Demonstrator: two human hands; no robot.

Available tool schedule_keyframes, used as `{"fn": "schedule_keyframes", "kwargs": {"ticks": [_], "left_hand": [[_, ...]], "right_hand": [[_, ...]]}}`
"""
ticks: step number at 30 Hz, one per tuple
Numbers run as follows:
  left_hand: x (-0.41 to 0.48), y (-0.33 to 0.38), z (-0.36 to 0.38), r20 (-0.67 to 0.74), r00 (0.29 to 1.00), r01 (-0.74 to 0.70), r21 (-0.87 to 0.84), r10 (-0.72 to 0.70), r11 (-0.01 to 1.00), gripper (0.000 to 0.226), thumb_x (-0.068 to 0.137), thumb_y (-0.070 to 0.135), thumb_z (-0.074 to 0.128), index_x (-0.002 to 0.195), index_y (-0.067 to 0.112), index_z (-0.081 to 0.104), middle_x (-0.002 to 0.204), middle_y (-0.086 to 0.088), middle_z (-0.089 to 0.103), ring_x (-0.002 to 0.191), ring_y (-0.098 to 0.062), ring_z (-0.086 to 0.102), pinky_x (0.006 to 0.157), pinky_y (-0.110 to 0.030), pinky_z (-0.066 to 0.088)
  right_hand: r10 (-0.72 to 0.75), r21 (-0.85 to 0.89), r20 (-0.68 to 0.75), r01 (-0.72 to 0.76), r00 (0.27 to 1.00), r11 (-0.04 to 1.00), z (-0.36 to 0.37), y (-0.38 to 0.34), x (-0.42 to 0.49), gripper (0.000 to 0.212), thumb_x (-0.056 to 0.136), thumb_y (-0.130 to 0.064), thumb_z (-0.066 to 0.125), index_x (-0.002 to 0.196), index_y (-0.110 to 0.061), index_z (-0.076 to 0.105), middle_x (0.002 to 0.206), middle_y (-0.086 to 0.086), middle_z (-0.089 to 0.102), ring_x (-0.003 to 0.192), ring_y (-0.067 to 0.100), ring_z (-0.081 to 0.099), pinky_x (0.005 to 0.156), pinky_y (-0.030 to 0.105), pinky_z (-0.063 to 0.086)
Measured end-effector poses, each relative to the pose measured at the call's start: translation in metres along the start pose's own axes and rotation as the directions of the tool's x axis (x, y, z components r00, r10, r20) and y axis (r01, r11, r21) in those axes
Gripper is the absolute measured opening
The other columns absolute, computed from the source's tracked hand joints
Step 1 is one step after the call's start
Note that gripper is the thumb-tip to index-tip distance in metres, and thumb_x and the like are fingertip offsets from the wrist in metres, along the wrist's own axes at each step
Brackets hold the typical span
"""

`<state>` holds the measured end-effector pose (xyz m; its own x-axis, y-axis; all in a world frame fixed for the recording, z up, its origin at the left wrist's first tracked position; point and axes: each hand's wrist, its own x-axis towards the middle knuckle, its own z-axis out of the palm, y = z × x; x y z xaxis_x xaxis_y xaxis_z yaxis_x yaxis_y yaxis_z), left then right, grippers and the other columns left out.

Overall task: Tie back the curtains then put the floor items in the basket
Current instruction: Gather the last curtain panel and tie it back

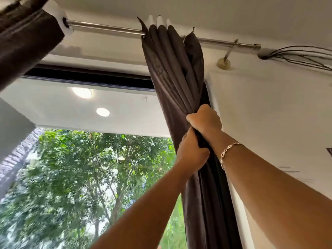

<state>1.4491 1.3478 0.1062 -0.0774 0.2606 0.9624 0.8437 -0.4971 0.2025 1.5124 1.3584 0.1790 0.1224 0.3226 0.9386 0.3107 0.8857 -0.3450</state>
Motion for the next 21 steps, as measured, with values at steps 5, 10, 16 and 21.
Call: {"fn": "schedule_keyframes", "kwargs": {"ticks": [5, 10, 16, 21], "left_hand": [[-0.032, -0.006, -0.027, 0.003, 1.000, -0.027, 0.038, 0.027, 0.999, 0.075, 0.073, 0.021, 0.061, 0.141, 0.018, 0.029, 0.127, -0.005, 0.052, 0.117, -0.021, 0.050, 0.081, -0.020, 0.036], [-0.072, -0.013, -0.069, 0.072, 0.997, -0.002, 0.039, 0.000, 0.999, 0.085, 0.070, 0.038, 0.052, 0.146, 0.014, 0.021, 0.147, -0.008, 0.037, 0.139, -0.022, 0.030, 0.110, -0.038, 0.031], [-0.128, -0.032, -0.103, 0.221, 0.975, -0.049, 0.315, -0.023, 0.948, 0.088, 0.085, 0.045, 0.055, 0.148, 0.011, 0.005, 0.157, -0.011, 0.009, 0.146, -0.021, 0.005, 0.118, -0.035, 0.013], [-0.181, -0.041, -0.127, 0.343, 0.937, -0.168, 0.611, -0.067, 0.774, 0.083, 0.093, 0.044, 0.043, 0.147, 0.006, -0.007, 0.157, -0.013, -0.004, 0.145, -0.025, 0.001, 0.117, -0.042, 0.009]], "right_hand": [[-0.023, 0.004, 0.134, 0.023, 0.991, 1.000, 0.010, -0.017, -0.026, 0.036, 0.075, -0.020, 0.062, 0.108, -0.007, 0.053, 0.110, 0.012, 0.062, 0.103, 0.034, 0.058, 0.078, 0.033, 0.045], [-0.003, 0.018, 0.252, -0.001, 0.968, 1.000, 0.016, -0.033, -0.058, 0.039, 0.072, -0.022, 0.064, 0.108, -0.010, 0.057, 0.106, 0.011, 0.064, 0.100, 0.032, 0.060, 0.083, 0.035, 0.050], [0.045, -0.079, 0.333, -0.020, 0.942, 0.997, 0.016, -0.033, -0.123, 0.048, 0.080, -0.030, 0.065, 0.120, -0.009, 0.049, 0.120, 0.014, 0.058, 0.113, 0.033, 0.053, 0.090, 0.035, 0.045], [0.072, -0.222, 0.356, 0.009, 0.932, 0.975, 0.006, -0.029, -0.192, 0.066, 0.086, -0.040, 0.059, 0.139, -0.009, 0.033, 0.132, 0.018, 0.051, 0.124, 0.034, 0.045, 0.098, 0.038, 0.038]]}}
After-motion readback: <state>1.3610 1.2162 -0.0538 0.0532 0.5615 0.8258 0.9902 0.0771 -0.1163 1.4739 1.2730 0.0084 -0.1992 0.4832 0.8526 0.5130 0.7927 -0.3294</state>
